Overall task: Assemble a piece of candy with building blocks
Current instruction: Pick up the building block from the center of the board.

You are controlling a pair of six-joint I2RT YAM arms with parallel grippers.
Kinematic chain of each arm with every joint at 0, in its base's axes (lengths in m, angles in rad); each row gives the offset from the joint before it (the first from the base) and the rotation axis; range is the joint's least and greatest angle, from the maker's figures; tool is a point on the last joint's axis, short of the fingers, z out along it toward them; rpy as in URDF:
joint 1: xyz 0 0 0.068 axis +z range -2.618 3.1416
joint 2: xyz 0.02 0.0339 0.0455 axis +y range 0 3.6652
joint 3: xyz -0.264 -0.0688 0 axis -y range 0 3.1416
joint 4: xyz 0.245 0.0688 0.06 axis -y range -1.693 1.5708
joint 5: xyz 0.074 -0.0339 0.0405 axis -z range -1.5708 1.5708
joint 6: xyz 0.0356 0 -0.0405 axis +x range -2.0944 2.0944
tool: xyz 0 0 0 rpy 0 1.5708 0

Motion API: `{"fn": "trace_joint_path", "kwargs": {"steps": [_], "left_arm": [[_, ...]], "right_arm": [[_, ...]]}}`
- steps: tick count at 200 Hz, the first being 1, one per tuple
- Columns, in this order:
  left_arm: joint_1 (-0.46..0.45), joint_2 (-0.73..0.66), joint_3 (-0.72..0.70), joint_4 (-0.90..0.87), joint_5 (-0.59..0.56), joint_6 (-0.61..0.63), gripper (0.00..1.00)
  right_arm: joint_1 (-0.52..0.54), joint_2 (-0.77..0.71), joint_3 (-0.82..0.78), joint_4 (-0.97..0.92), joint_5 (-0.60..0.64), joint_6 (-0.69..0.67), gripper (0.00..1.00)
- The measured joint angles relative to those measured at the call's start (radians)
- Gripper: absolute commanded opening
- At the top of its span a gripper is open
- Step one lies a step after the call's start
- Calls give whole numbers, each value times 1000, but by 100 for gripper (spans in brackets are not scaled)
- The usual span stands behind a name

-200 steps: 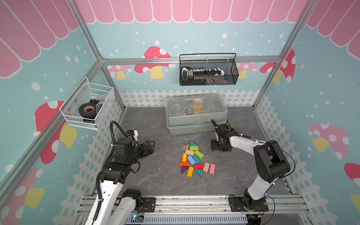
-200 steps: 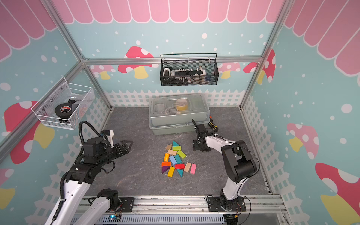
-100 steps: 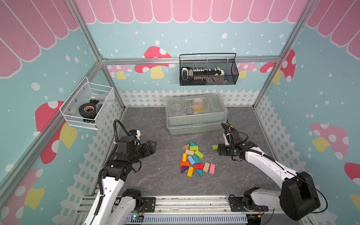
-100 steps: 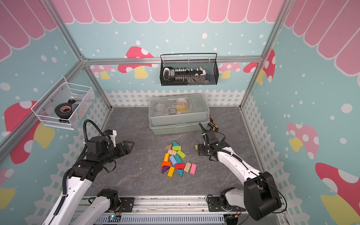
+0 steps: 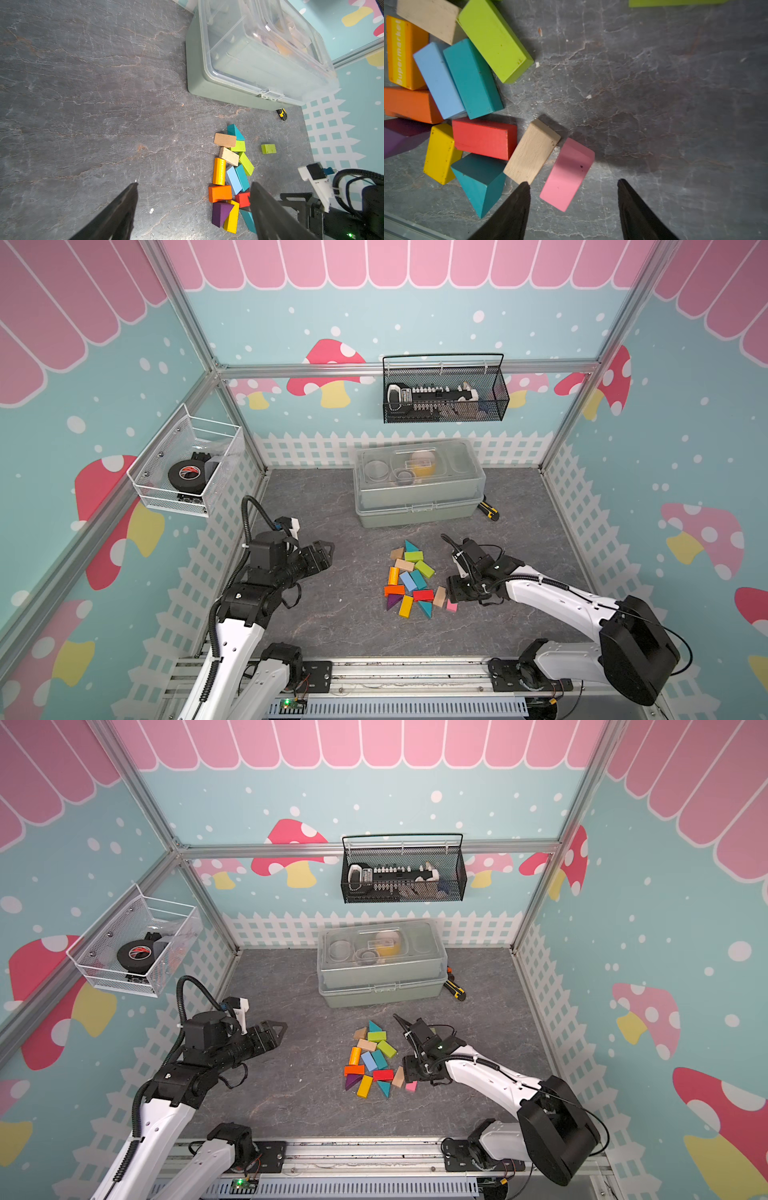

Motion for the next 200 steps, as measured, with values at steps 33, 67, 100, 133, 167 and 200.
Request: {"fn": "trace_joint_path", "kwargs": {"steps": [33,67,100,133,167,200], "left_arm": [[0,1,0,0,6,0,83],[0,1,0,0,6,0,83],[0,2,0,0,6,0,83],[-2,3,0,0,7,0,75],[-55,37,2,1,6,-2,72],[-349,162,34,35,-127,-30,71]], "right_arm": [[18,65,0,13,12,12,60],[19,84,0,22,31,12,55],[26,122,1,37,40,3,46],[26,123,0,38,67,-1,34],[19,121,0,40,98,-21,25],[-107,81,0,39,109,-61,23]]}}
